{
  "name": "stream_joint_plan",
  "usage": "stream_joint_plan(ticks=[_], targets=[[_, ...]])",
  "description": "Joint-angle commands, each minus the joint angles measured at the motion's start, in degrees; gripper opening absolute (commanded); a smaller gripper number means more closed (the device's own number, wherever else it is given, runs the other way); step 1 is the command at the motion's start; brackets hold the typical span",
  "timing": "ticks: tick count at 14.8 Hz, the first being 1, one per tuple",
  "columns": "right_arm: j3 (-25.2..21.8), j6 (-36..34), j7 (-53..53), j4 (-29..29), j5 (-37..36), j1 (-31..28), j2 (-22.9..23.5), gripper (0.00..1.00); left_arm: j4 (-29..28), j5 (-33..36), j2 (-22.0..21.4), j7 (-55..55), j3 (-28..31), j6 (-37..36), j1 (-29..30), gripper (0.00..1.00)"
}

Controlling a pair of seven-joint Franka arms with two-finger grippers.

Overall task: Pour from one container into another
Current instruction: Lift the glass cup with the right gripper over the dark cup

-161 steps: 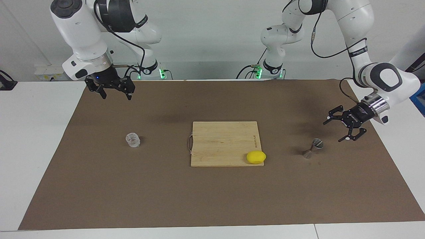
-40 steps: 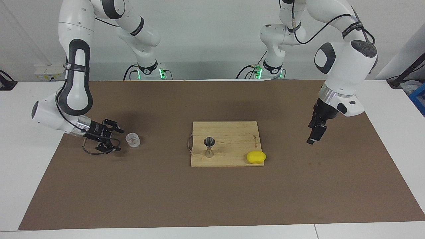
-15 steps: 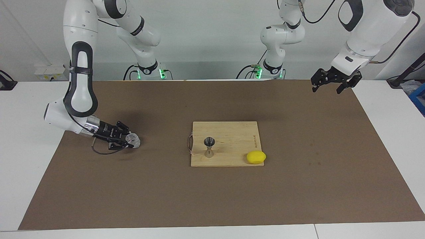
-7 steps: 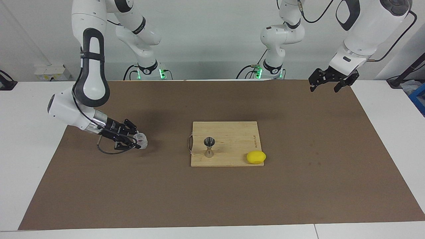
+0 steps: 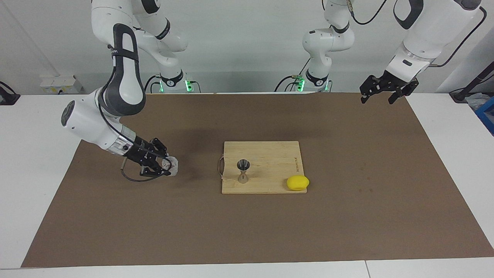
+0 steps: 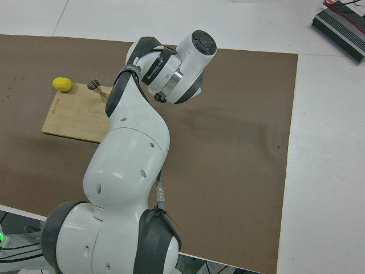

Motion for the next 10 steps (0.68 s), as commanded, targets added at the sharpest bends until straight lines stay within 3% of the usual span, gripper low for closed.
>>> stream_joint_plan(ticks=[1, 10], targets=[[0.03, 0.03, 6.43, 5.48, -3.78, 2.34, 2.9, 0.0, -0.18, -0.72, -0.88, 0.75, 0.5, -0.98, 0.27, 1.0], [0.03, 3.01, 19.28, 12.97, -12.4, 14.99, 6.51, 0.0, -1.68, -0.54, -1.59, 4.01, 0.68, -0.1, 0.19, 1.0]])
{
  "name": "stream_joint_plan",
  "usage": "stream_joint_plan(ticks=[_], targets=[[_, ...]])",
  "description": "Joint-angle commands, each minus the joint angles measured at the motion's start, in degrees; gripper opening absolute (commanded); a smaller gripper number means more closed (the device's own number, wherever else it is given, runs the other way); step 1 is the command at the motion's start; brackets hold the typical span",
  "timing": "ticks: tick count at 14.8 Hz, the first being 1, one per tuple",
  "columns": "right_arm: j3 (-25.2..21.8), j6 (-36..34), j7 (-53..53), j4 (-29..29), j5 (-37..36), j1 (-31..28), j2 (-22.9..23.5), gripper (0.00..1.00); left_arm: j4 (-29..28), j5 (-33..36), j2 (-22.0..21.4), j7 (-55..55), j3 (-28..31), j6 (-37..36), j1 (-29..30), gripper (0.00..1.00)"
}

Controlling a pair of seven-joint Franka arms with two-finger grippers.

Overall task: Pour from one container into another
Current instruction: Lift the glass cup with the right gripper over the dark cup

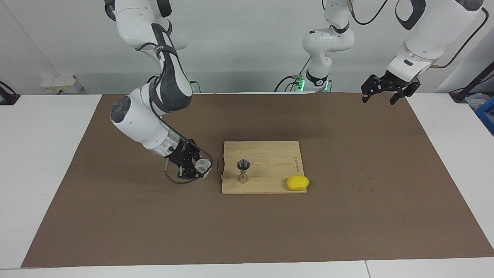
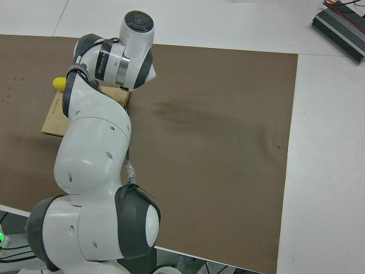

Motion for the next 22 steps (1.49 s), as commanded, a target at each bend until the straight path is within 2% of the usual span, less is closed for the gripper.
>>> stream_joint_plan(ticks=[1, 7, 12, 19, 22], targets=[[0.0, -0.14, 2.24, 3.77, -3.46, 2.43, 2.1, 0.0, -1.52, -0.54, -1.58, 1.0, 0.15, -0.03, 0.15, 1.0], [0.0, 0.39, 5.58, 5.97, -11.63, 7.36, 3.24, 0.0, -1.43, -0.54, -1.58, 1.0, 0.15, -0.03, 0.15, 1.0], [0.0, -0.22, 5.58, 6.06, -15.33, 8.94, 3.24, 0.0, -1.43, -0.54, -1.58, 1.0, 0.15, -0.03, 0.15, 1.0], [-0.09, -4.52, 7.08, 12.81, -21.48, 10.62, 6.84, 0.0, -1.52, -0.54, -1.58, 1.0, 0.15, -0.03, 0.15, 1.0], [0.0, -5.06, 7.08, 13.53, -24.38, 11.14, 6.94, 0.0, -1.52, -0.54, -1.58, 1.0, 0.15, -0.03, 0.15, 1.0]])
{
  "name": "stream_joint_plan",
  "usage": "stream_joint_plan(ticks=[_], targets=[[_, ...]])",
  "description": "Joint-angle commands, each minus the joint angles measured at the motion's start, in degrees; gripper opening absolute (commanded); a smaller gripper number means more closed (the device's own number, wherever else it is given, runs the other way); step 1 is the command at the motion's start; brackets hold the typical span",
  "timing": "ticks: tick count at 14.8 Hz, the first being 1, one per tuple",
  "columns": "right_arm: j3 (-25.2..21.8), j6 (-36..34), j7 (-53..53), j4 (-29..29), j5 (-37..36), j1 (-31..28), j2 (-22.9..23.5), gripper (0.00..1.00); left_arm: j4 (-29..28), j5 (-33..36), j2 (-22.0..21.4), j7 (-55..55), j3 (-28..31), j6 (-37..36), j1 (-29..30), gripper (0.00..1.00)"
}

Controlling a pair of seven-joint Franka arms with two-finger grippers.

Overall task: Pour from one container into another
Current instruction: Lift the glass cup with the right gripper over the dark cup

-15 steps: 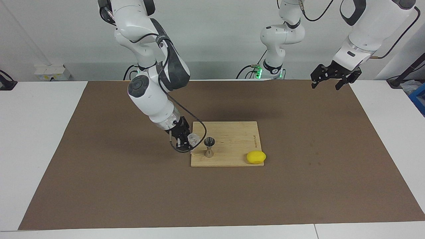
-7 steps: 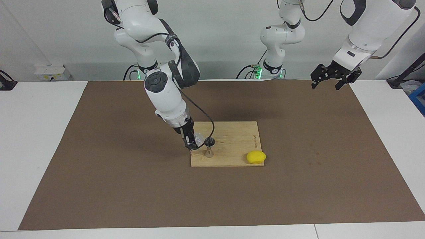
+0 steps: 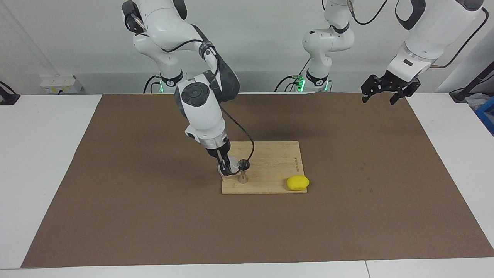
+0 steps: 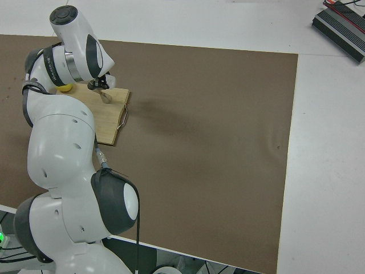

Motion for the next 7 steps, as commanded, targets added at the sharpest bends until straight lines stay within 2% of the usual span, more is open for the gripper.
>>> stream_joint_plan(ticks=[1, 7], targets=[[0.04, -1.55, 1.64, 2.98, -4.01, 0.69, 1.53, 0.0, -1.52, -0.54, -1.56, 0.93, 0.15, -0.03, 0.15, 1.0], [0.04, -1.99, 1.56, 2.98, -9.11, 2.54, 1.44, 0.0, -1.52, -0.54, -1.56, 0.93, 0.15, -0.03, 0.15, 1.0]])
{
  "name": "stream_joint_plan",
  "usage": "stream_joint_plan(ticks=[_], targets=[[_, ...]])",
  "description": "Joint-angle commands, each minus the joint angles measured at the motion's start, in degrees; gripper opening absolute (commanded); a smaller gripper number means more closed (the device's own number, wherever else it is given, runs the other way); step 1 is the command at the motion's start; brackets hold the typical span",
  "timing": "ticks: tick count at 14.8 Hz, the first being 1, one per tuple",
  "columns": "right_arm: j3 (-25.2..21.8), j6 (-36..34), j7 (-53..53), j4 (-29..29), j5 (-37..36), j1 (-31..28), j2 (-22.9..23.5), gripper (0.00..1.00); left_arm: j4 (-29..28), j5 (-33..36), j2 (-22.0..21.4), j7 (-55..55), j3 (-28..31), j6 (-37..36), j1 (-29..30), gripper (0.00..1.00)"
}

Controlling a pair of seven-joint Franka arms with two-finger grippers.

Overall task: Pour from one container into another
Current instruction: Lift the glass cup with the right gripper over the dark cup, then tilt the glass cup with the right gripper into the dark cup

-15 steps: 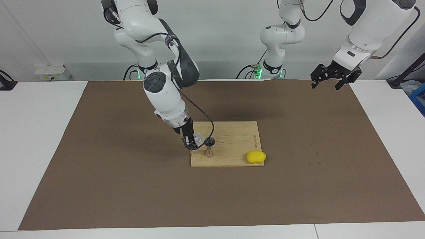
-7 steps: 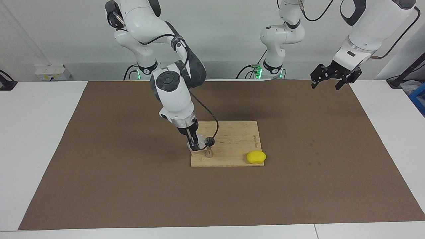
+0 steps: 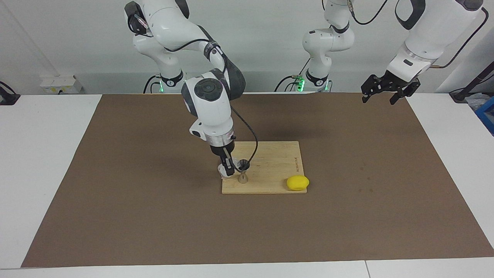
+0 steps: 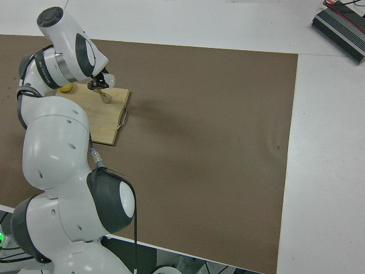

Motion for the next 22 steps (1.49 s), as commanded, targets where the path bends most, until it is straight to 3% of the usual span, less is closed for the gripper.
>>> stream_joint_plan(ticks=[1, 22], targets=[[0.13, -1.71, 1.55, 2.2, -3.37, 0.42, 1.08, 0.0, -1.52, -0.54, -1.56, 0.92, 0.15, -0.03, 0.15, 1.0], [0.31, -2.58, 1.02, 2.72, -11.63, 3.41, 0.55, 0.0, -1.52, -0.54, -1.56, 0.92, 0.15, -0.03, 0.15, 1.0]])
